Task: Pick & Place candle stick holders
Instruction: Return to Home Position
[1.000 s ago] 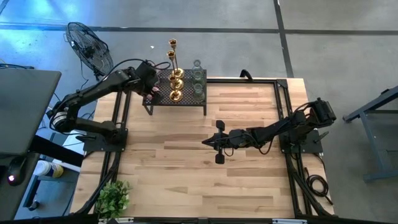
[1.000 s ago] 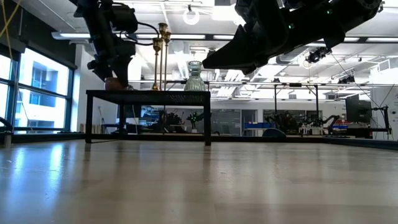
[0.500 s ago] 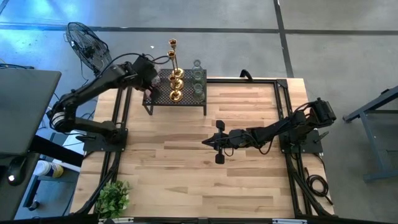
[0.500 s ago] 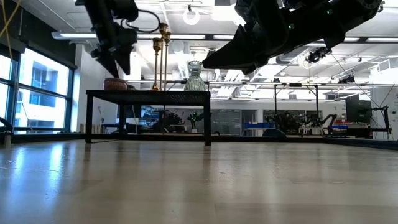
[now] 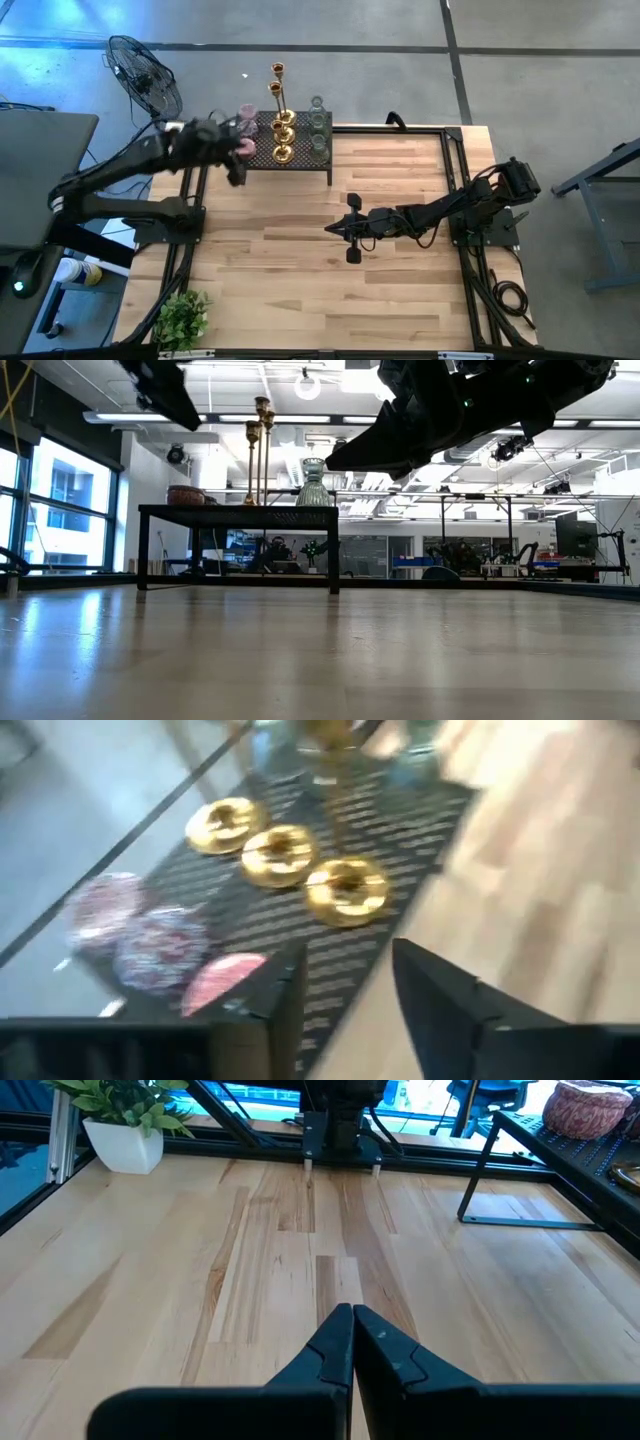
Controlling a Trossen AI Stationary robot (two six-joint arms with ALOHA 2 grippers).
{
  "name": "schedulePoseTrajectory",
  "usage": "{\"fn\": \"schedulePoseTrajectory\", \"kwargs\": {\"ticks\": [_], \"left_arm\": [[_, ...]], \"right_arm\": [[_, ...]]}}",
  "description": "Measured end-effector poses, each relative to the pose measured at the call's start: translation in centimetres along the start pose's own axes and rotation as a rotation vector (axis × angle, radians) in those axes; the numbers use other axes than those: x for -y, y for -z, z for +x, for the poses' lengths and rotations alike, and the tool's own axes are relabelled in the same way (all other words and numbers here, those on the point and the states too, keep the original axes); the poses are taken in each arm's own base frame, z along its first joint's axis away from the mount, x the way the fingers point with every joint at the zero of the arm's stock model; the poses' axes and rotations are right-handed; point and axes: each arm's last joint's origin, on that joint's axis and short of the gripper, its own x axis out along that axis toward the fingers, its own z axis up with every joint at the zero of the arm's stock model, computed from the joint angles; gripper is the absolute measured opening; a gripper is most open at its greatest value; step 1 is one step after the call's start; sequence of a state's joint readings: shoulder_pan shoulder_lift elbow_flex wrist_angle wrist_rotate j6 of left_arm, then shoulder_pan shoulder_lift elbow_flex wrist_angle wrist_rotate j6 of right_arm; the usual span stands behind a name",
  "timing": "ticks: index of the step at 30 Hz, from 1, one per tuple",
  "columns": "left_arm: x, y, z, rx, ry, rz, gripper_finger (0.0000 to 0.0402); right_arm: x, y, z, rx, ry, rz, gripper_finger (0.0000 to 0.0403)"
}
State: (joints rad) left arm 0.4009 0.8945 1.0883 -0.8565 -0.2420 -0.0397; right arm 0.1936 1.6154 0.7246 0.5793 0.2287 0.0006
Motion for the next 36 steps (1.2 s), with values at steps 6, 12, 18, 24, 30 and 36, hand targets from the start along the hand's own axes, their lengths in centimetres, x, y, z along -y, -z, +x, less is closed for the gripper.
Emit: {"fn": "schedulePoseTrajectory", "kwargs": {"ticks": [6,12,18,24,30,36], "left_arm": [[1.4,4.9,-1.2,0.178,0.077,-0.007,0.0081],[2.6,10.1,1.5,0.293,0.144,-0.033,0.0041],[4.1,13.8,5.8,0.392,0.209,-0.01,0.0017],[4.7,15.9,7.4,0.476,0.293,0.04,0.0002],[4.6,16.8,7.5,0.517,0.326,0.058,0.0003],[4.4,17.6,7.0,0.571,0.357,0.066,0.0003]], "right_arm": [[0.0,0.0,0.0,0.001,0.001,0.0,0.0],[0.1,0.0,0.0,0.0,0.008,-0.01,0.0],[0.8,0.5,-0.3,0.061,0.016,-0.051,0.0],[3.3,3.1,-2.8,0.168,-0.052,0.028,0.0],[5.1,4.5,-7.2,0.203,0.006,0.046,0.0],[6.4,6.0,-11.5,0.26,0.067,0.058,0.0]]}}
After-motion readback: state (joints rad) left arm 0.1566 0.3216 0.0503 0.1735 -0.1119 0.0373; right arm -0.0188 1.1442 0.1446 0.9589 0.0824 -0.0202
